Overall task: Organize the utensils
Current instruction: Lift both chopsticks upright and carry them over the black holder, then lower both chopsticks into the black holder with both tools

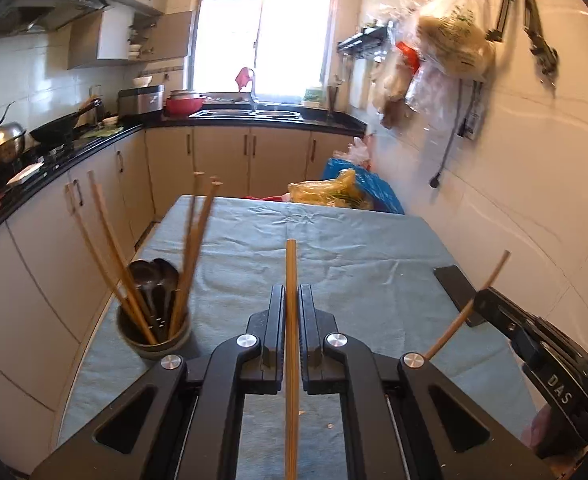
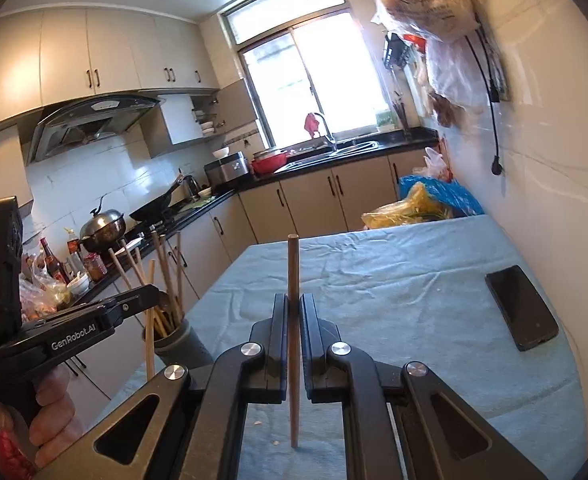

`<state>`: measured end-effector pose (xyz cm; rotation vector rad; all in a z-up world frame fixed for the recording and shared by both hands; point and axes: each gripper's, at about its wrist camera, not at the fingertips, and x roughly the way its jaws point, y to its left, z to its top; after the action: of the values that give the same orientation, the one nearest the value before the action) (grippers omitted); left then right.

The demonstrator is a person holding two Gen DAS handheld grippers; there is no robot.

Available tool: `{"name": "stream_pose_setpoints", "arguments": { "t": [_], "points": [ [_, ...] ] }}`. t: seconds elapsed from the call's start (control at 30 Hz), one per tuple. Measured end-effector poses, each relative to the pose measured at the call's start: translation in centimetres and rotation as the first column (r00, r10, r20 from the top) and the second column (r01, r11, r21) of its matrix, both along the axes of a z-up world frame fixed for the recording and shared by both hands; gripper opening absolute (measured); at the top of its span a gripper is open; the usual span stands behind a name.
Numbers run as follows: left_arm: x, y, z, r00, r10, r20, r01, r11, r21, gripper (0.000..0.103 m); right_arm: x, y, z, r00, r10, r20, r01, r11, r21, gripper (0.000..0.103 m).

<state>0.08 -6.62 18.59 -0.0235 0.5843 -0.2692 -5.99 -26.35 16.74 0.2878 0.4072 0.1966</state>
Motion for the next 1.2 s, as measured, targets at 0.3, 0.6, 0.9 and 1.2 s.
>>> {"name": "stream_pose_setpoints", "arguments": {
  "t": [0.3, 0.6, 0.9, 1.2],
  "points": [
    [0.0, 4.1, 1.2, 0.999, 0.043, 0.006, -0.043, 0.998, -0.036, 0.005, 0.2, 2.1, 0.9, 0.999, 0.042, 0.009, -0.042, 0.999, -0.02, 0.006],
    [1.3, 8.7, 5.5, 0.989, 0.132, 0.071, -0.128, 0.99, -0.062, 0.005, 1.4, 5.5, 4.1, 0.988, 0.145, 0.052, -0.144, 0.989, -0.026, 0.006],
    [5.7, 12.4, 9.0, 0.963, 0.241, 0.125, -0.226, 0.966, -0.123, 0.005, 4.2, 10.6, 8.5, 0.964, 0.226, 0.143, -0.225, 0.974, -0.027, 0.006],
    [10.6, 13.2, 8.6, 0.938, 0.288, 0.195, -0.261, 0.953, -0.15, 0.006, 8.0, 15.3, 10.0, 0.95, 0.243, 0.194, -0.233, 0.97, -0.072, 0.006]
  ]
}}
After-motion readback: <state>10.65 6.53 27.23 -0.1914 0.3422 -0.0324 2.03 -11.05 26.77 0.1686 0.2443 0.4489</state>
